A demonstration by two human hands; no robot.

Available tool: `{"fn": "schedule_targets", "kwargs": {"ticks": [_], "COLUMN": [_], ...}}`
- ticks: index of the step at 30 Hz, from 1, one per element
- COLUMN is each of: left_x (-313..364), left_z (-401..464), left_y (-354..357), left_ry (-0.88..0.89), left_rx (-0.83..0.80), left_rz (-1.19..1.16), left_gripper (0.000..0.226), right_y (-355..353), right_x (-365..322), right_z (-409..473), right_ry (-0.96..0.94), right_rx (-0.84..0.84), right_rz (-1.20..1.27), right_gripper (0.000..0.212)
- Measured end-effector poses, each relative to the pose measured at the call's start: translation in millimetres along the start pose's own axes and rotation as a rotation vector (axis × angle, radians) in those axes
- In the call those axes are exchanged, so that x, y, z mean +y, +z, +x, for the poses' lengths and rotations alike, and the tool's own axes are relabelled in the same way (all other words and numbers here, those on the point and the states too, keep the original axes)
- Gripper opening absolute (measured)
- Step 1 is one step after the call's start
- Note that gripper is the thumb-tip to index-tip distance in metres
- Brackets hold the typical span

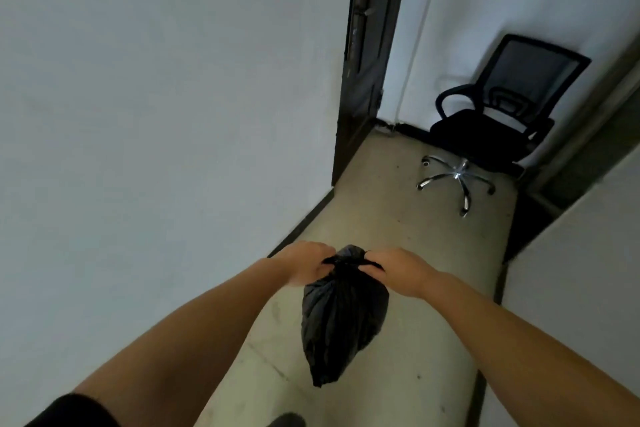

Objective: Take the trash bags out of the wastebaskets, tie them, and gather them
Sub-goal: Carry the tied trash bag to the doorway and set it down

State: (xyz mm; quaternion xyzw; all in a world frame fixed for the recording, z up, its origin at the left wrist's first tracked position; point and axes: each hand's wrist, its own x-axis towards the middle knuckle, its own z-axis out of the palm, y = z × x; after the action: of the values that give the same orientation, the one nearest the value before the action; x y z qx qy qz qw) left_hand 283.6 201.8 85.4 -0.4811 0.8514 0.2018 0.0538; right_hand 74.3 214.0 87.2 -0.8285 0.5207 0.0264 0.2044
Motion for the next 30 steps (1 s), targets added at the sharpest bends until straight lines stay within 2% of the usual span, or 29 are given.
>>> {"fn": "schedule_targets", "kwargs": {"ticks": [7, 14, 18, 24, 30], "left_x": [-53, -101, -119, -158, -187], "left_z": [141, 277, 334, 430, 518], "left_y": [-49, -89, -94, -96, -100], "left_ry": [0.016, 0.056, 0.056, -0.089, -0.24], "left_rx": [-0.054, -0.141, -0.178, -0.205, -0.245], "left_rz": [-0.048, -0.09, -0.135, -0.216, -0.252], "left_gripper": [0.02, 0.024, 0.024, 0.024, 0.024], "right_y": [-43, -75, -79, -98, -105], "right_x": [83, 153, 187, 246, 299], "right_z": [116, 216, 262, 355, 437], "right_ry": [0.058, 0.168, 0.196, 0.144, 0.077], "right_rx": [0.032, 0.048, -0.002, -0.1, -0.211], "right_rz": [0.016, 0.102, 0.154, 0.218, 0.358], "right_gripper": [0.026, 0.035, 0.036, 0.032, 0.043]}}
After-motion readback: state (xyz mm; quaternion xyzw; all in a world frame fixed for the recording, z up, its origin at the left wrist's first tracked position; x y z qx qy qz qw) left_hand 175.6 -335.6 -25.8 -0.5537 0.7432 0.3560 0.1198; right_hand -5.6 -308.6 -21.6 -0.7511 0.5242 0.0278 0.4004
